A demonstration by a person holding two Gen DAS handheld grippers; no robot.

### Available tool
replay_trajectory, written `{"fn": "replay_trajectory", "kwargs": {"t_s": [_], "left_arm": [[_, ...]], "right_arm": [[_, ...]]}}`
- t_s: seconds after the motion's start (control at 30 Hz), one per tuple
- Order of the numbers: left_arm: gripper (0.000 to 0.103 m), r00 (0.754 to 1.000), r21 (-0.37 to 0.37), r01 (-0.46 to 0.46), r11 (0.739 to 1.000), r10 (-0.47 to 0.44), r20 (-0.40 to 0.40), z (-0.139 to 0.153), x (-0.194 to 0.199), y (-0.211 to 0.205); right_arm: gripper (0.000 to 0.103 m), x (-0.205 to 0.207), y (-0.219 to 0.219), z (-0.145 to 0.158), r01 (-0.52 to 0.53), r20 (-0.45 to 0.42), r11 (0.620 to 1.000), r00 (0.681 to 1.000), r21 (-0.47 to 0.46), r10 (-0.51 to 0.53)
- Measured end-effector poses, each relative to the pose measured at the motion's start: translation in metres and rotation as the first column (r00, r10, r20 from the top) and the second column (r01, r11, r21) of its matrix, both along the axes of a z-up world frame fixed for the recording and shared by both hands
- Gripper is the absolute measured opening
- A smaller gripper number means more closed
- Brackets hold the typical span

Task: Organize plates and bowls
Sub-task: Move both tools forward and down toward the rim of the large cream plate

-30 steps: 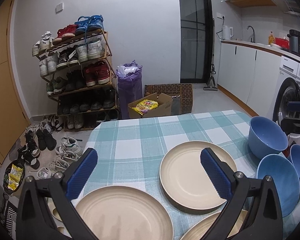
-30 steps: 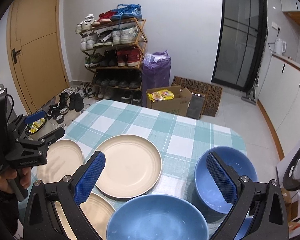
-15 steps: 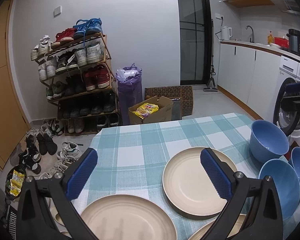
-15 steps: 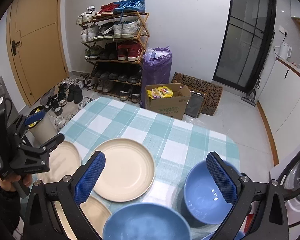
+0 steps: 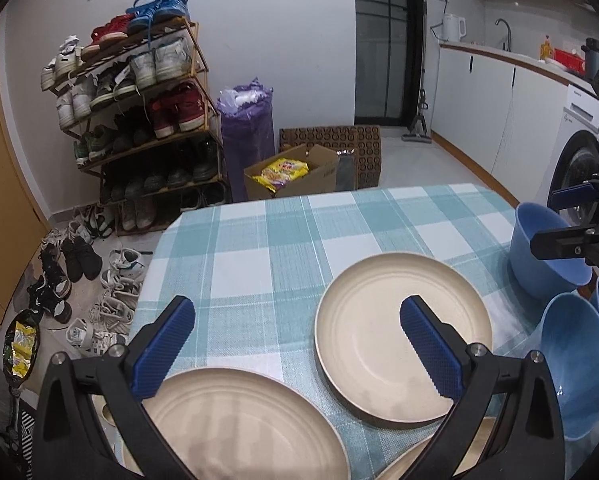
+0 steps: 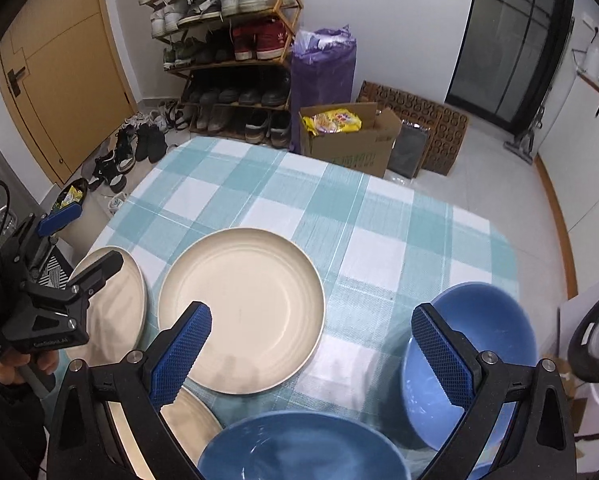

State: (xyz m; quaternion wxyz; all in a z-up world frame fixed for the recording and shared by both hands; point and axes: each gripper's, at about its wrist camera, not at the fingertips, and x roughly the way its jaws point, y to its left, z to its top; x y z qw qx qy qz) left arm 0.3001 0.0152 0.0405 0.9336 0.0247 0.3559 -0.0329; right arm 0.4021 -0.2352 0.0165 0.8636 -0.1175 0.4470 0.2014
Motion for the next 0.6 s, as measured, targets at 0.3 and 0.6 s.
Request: {"fn": "replay_trajectory", "kwargs": {"t_s": [0.3,0.6], "left_arm": [[0.103,0.995,0.008,0.007,1.000,-0.006,-0.099,-0.027,0.019,-0.005],[0.102,0.988,0.017,0.038,0.999,-0.034,-0.152,-0.047,0.028,-0.011]], "right_arm": [[0.097,0.023,0.003,-0.036,0.010,-0.093,1.000,0.996,0.004,-0.010],[0.094,0.039,0.015,-0.066,-0.003,-0.159,1.000,0.987,-0.029,-0.001]]}}
